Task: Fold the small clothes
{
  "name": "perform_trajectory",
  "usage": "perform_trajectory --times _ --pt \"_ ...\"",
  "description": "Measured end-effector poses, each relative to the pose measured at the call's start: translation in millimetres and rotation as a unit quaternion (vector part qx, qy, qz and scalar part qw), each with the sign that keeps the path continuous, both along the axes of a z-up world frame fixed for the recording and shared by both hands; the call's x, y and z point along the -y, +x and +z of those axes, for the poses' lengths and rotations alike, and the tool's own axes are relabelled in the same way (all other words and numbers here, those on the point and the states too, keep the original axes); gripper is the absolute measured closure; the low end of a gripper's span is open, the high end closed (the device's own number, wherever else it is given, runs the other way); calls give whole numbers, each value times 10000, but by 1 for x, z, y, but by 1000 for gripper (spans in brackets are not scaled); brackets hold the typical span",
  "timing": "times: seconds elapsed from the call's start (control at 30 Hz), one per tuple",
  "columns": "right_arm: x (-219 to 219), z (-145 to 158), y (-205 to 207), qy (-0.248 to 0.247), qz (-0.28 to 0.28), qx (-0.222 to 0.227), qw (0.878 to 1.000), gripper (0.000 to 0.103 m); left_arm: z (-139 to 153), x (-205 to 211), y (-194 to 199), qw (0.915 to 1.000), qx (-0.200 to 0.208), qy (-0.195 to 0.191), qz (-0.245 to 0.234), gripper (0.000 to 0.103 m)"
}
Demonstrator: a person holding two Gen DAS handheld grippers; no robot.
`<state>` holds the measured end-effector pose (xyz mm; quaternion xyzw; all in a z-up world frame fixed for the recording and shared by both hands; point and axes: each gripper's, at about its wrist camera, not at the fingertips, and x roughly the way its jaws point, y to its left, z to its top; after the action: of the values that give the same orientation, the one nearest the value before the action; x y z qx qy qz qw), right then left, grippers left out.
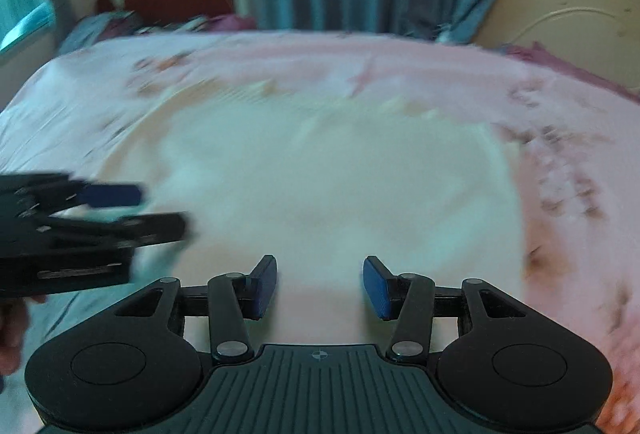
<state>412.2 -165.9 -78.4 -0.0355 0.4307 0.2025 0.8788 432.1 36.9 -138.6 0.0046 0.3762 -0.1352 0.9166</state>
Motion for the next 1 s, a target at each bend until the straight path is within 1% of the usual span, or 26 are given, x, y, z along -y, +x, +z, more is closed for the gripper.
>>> perform_trajectory --times 0.03,0.1,0.2,0.27,0.33,0.47,0.5,0.53,0.57,0.6,0.63,0.67,0.7,0.73,0.77,0.83,0.93,1.0 --pt "-5 -6 -8 -61 52 -70 9999 54 -3 3 -5 10000 -57 16 -48 50" --pt "-11 -10 -19 -198 38 13 9998 54 -11 7 -15 9998 -83 186 -72 49" --pt "-15 -7 -29 -230 101 51 9997 54 -11 3 -30 9999 -46 159 -24 49" --pt "-10 -6 -27 -169 81 24 9998 54 -9 -1 -33 9998 -28 187 34 49" --pt "6 -6 -31 -164 -170 36 9997 54 -7 -11 -33 9997 -22 180 187 49" --pt "52 -5 -36 -309 -901 23 9954 55 -6 -48 -39 9979 -7 238 605 49" --pt "65 -9 -36 -366 -1066 -47 9936 63 -6 -56 -41 9974 -31 217 684 50" --pt "76 -11 -37 -290 -1192 -131 9924 80 -8 -66 -42 9968 -57 155 777 50" --pt "84 -11 -38 -139 -1254 -168 9919 80 -8 -72 -44 9965 -72 108 824 50" --pt "87 -10 -38 -88 -1261 -191 9918 80 -8 -75 -46 9966 -69 79 821 51" --pt "86 -9 -38 -146 -1240 -178 9920 82 -7 -76 -46 9965 -58 91 831 51" --pt "83 -6 -37 -195 -1253 -151 9918 86 -4 -76 -47 9963 -47 78 851 54" --pt "82 -1 -39 -166 -1298 -77 9914 90 -2 -75 -49 9963 -22 42 860 54" --pt "82 4 -41 -94 -1324 1 9912 92 2 -74 -50 9962 21 7 865 54" --pt "80 8 -42 -91 -1354 67 9907 92 3 -73 -51 9963 35 9 861 54" --pt "79 7 -42 -180 -1370 39 9904 92 -1 -74 -50 9962 -43 38 871 54" --pt "83 -5 -43 -275 -1449 -155 9889 92 -8 -76 -51 9959 -95 84 897 54" --pt "88 -10 -44 -240 -1473 -174 9886 92 -9 -78 -53 9959 -85 75 898 54"
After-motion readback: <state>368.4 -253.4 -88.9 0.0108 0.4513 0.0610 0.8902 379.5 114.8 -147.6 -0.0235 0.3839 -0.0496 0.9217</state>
